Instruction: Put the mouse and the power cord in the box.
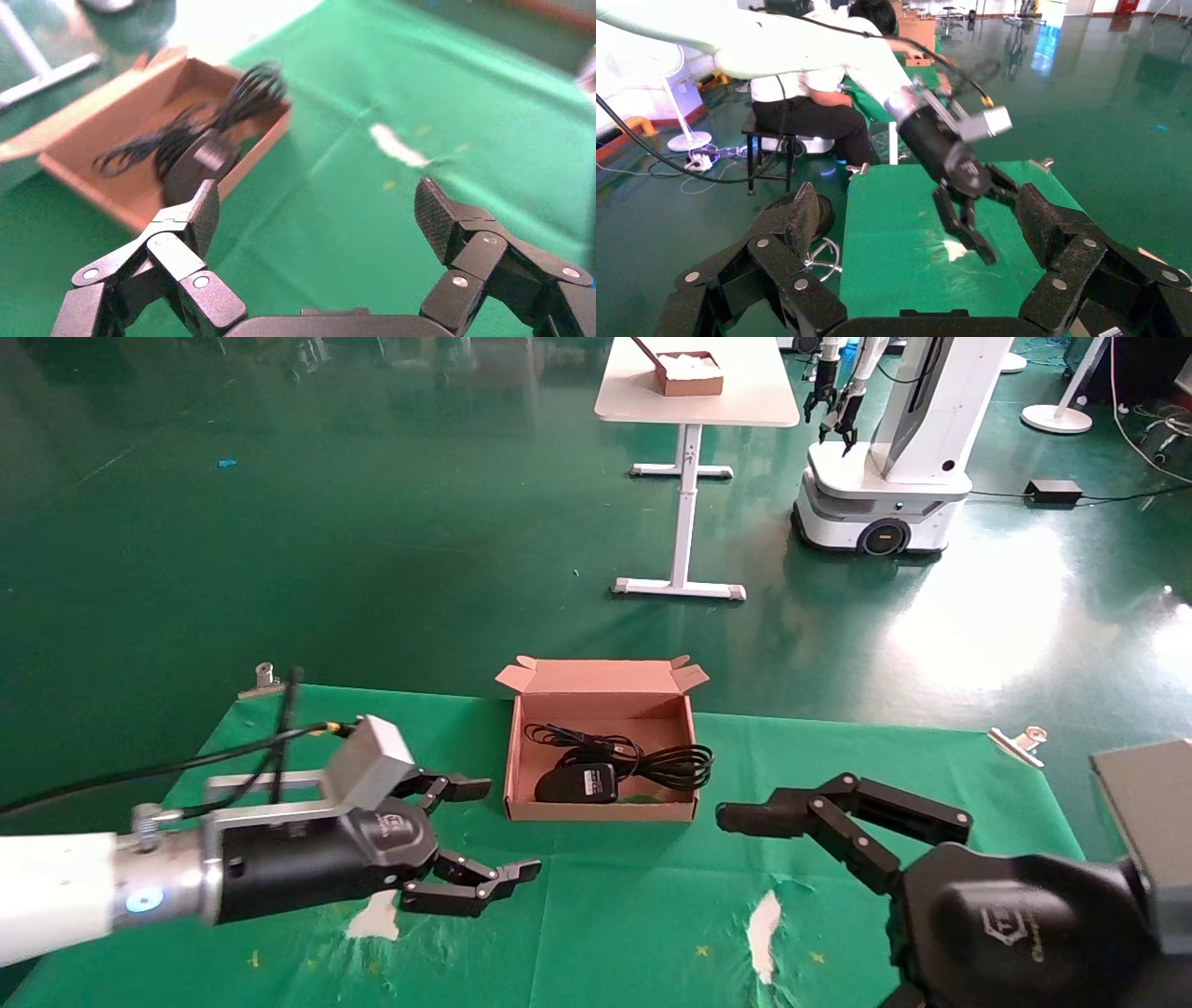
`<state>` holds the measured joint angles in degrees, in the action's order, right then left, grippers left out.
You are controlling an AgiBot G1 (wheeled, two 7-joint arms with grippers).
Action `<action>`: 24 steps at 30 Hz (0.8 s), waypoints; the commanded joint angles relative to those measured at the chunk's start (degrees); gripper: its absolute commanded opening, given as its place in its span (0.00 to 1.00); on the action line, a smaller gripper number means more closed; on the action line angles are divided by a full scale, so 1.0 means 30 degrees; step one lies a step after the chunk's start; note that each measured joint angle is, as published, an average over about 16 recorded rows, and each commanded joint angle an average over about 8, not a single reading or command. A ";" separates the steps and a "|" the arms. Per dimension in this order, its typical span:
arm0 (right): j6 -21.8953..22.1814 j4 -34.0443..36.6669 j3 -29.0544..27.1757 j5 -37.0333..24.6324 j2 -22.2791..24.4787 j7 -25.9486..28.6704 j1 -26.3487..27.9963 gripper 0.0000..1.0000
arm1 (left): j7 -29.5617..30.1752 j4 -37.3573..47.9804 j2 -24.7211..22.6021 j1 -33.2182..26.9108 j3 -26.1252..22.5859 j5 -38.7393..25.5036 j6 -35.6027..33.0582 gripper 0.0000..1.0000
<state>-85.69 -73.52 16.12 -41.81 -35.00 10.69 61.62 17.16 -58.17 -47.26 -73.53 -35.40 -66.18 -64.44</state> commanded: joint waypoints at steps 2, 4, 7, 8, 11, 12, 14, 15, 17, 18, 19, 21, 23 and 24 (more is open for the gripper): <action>0.0002 0.0000 0.0004 0.0003 0.0002 -0.0002 0.0001 1.00 | -0.0331 -0.0796 0.0632 0.0618 0.1000 0.1256 -0.1098 1.00; 0.0003 0.0000 0.0007 0.0005 0.0003 -0.0004 0.0002 1.00 | -0.0556 -0.1337 0.1062 0.1038 0.1681 0.2110 -0.1844 1.00; 0.0005 0.0000 0.0012 0.0008 0.0005 -0.0006 0.0003 1.00 | -0.0884 -0.2127 0.1690 0.1652 0.2675 0.3357 -0.2935 1.00; 0.0005 0.0000 0.0013 0.0009 0.0005 -0.0007 0.0003 1.00 | -0.0997 -0.2397 0.1905 0.1862 0.3014 0.3784 -0.3307 1.00; 0.0007 0.0001 0.0018 0.0012 0.0007 -0.0009 0.0004 1.00 | -0.1329 -0.3198 0.2540 0.2484 0.4020 0.5047 -0.4411 1.00; 0.0008 0.0001 0.0019 0.0013 0.0008 -0.0010 0.0004 1.00 | -0.1440 -0.3465 0.2753 0.2692 0.4357 0.5469 -0.4781 1.00; 0.0009 0.0001 0.0022 0.0015 0.0009 -0.0011 0.0005 1.00 | -0.1665 -0.4005 0.3182 0.3111 0.5036 0.6321 -0.5525 1.00; 0.0010 0.0001 0.0023 0.0016 0.0010 -0.0012 0.0005 1.00 | -0.1773 -0.4265 0.3388 0.3313 0.5363 0.6731 -0.5884 1.00; 0.0008 -0.0001 0.0022 0.0021 0.0013 -0.0013 0.0002 1.00 | -0.1956 -0.4706 0.3736 0.3653 0.5916 0.7423 -0.6488 1.00; 0.0006 -0.0003 0.0020 0.0025 0.0016 -0.0014 -0.0001 1.00 | -0.2047 -0.4938 0.3919 0.3831 0.6207 0.7788 -0.6805 1.00; 0.0005 -0.0004 0.0018 0.0029 0.0019 -0.0014 -0.0005 1.00 | -0.2122 -0.5143 0.4080 0.3986 0.6463 0.8113 -0.7085 1.00; 0.0002 -0.0006 0.0013 0.0035 0.0025 -0.0015 -0.0010 1.00 | -0.2230 -0.5455 0.4329 0.4228 0.6860 0.8617 -0.7518 1.00; -0.0001 -0.0008 0.0009 0.0040 0.0029 -0.0016 -0.0016 1.00 | -0.2280 -0.5619 0.4462 0.4359 0.7070 0.8888 -0.7747 1.00; -0.0001 -0.0009 0.0007 0.0043 0.0031 -0.0016 -0.0018 1.00 | -0.2303 -0.5691 0.4520 0.4417 0.7163 0.9008 -0.7847 1.00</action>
<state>-85.68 -73.53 16.17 -41.70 -34.93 10.64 61.58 10.46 -74.57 -34.23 -60.79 -14.75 -40.22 -87.06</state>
